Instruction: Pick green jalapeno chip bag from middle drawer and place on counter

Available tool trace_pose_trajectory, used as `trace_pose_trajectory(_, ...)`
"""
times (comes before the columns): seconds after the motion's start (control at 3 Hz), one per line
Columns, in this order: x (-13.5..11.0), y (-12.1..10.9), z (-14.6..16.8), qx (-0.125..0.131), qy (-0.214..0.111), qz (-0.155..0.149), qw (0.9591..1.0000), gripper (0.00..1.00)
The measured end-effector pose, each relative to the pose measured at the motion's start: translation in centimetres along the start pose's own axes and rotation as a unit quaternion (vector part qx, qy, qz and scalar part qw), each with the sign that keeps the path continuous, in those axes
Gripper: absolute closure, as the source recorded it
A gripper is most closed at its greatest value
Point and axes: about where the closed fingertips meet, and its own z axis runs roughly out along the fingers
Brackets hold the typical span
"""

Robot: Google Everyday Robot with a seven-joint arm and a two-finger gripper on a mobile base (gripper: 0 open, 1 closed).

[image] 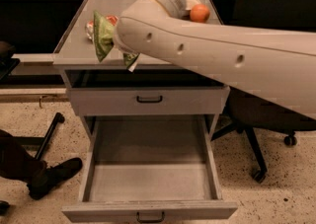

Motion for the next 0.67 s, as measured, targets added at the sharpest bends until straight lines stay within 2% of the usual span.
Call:
trace_pose_trajectory(0.33, 2.8, -3.5, 3.2, 0.029, 0.084, 0.009, 0.9960, 1.00)
trace_pose_trajectory(0.67, 6.1, -5.0, 5.6, 0.028, 0.152, 0.015, 0.9879, 1.00)
